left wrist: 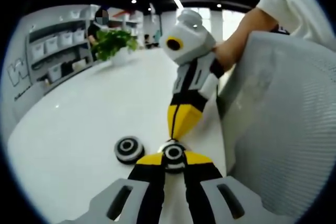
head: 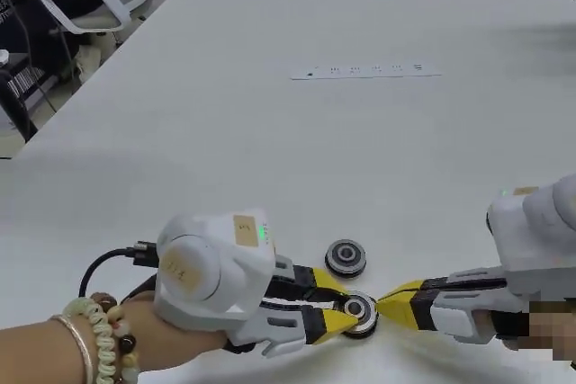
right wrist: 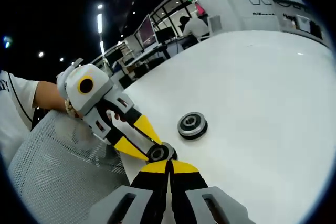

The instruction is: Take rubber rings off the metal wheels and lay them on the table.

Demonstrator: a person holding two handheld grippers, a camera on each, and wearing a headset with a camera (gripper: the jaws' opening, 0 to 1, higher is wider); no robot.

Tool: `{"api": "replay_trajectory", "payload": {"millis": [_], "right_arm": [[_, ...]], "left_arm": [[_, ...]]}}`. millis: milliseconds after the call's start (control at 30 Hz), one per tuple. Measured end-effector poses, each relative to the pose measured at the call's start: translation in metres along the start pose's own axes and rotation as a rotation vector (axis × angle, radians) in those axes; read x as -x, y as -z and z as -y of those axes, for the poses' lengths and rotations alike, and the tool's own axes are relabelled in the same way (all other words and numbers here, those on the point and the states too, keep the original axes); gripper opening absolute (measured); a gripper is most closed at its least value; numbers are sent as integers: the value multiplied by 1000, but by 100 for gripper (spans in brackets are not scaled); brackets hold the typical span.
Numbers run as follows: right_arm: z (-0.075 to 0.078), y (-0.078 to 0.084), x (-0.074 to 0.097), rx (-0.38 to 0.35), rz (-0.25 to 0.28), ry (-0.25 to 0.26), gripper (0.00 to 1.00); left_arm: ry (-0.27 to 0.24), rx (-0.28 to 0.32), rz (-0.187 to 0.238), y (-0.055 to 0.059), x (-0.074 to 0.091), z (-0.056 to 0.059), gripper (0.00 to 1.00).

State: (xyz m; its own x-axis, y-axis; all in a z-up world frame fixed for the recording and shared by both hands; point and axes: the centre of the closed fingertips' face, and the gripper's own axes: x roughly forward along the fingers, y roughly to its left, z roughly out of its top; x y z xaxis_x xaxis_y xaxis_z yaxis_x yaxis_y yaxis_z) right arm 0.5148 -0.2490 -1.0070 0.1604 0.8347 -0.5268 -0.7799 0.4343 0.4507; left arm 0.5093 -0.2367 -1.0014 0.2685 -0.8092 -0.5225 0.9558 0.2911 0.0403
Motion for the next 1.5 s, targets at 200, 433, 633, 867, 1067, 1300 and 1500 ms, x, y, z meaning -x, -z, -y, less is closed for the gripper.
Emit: {"api": "replay_trajectory", "payload": {"millis": [200, 433, 633, 867, 1067, 1300, 1500], "right_arm": [[-5, -1, 0, -50, 10, -21, 0], [-10, -5, -1, -72, 18, -51, 0], [-13, -6, -1, -75, 27, -67, 0], [-37, -34, 3, -131, 154, -213, 0], [-7, -8, 0, -60, 39, -68, 0], [-7, -7, -2, -35, 33, -56, 0], [-4, -7, 0, -45, 33, -46, 0]], "left_arm": [[2, -1, -3, 0, 0, 0, 14], [4, -9, -10, 0, -1, 0, 13], [7, -10, -12, 1, -1, -1, 13], [7, -11, -13, 1, -1, -1, 13], [2, -5, -14, 1, -1, -1, 13], [4, 13, -37, -2, -1, -2, 14], [26, 0, -38, -8, 2, 1, 18]]}}
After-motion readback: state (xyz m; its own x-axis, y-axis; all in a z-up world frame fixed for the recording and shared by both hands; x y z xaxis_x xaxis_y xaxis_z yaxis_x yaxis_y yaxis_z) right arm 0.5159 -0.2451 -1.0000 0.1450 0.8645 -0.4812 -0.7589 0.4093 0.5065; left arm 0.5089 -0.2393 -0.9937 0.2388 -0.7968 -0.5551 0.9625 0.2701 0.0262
